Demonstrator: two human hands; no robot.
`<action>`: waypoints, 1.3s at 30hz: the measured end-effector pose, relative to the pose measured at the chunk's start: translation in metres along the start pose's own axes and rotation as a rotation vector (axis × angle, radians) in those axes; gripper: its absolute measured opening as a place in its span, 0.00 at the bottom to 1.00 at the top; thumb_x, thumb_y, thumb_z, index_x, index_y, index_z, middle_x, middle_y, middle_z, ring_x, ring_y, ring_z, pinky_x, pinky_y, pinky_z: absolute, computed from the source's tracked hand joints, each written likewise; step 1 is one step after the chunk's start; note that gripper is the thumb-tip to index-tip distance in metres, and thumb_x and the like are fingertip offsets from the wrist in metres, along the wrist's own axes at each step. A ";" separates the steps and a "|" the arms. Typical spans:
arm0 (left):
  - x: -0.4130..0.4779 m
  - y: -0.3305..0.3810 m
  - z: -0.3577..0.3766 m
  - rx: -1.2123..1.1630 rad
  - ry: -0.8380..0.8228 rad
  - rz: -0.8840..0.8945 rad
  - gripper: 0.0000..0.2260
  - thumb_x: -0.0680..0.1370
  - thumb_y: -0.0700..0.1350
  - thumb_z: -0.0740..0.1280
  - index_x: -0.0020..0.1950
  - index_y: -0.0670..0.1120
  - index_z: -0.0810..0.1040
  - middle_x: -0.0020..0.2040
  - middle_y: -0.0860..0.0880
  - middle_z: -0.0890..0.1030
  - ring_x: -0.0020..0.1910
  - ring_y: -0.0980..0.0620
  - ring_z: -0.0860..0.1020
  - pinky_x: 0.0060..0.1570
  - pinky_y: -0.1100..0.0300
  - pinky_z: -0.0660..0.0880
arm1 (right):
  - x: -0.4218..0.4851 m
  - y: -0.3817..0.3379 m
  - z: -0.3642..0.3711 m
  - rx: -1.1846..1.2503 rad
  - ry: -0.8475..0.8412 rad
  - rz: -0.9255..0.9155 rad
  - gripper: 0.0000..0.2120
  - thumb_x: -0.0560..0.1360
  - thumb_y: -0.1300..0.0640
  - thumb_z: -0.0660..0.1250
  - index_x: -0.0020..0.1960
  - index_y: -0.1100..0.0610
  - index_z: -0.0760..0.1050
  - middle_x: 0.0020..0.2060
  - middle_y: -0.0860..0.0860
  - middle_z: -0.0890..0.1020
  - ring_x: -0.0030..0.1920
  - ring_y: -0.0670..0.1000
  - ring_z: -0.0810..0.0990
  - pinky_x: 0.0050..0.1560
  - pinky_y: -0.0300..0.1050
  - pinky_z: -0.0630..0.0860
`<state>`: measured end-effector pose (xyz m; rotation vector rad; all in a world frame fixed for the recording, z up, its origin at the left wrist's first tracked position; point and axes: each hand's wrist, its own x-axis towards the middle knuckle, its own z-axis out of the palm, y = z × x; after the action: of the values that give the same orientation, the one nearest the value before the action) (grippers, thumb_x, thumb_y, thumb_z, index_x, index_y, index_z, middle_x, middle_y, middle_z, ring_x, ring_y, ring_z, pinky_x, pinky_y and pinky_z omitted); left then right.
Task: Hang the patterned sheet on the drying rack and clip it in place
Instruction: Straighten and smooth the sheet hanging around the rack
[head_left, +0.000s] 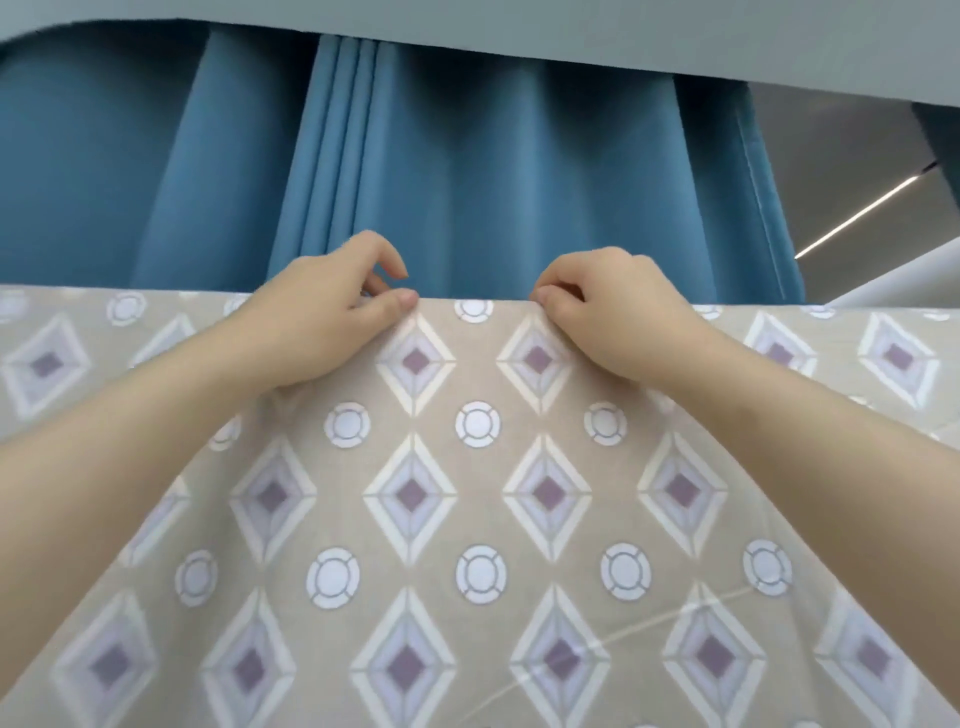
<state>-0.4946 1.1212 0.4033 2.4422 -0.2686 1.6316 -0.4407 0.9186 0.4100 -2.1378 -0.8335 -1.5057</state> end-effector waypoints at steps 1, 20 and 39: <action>0.001 -0.004 -0.005 0.018 -0.033 -0.011 0.08 0.78 0.54 0.59 0.52 0.52 0.72 0.46 0.57 0.77 0.47 0.52 0.75 0.45 0.57 0.69 | 0.000 -0.005 0.001 0.007 -0.009 0.012 0.13 0.78 0.57 0.56 0.50 0.52 0.79 0.45 0.48 0.80 0.49 0.52 0.75 0.47 0.44 0.72; 0.059 -0.004 -0.010 -0.018 -0.413 -0.168 0.06 0.77 0.47 0.65 0.43 0.45 0.75 0.32 0.46 0.75 0.25 0.49 0.69 0.24 0.65 0.66 | 0.034 -0.009 0.001 -0.044 -0.195 0.231 0.10 0.77 0.58 0.60 0.50 0.57 0.80 0.46 0.53 0.80 0.43 0.52 0.75 0.38 0.41 0.69; -0.018 -0.135 -0.068 -0.119 0.046 -0.117 0.07 0.77 0.52 0.64 0.41 0.56 0.80 0.36 0.55 0.79 0.31 0.56 0.74 0.25 0.62 0.72 | 0.028 -0.121 0.065 0.085 -0.071 -0.095 0.10 0.78 0.54 0.59 0.51 0.49 0.79 0.46 0.44 0.82 0.51 0.48 0.77 0.51 0.44 0.74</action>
<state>-0.5274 1.2694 0.4047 2.2852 -0.2057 1.5730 -0.4686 1.0554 0.4118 -2.1271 -1.0183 -1.4196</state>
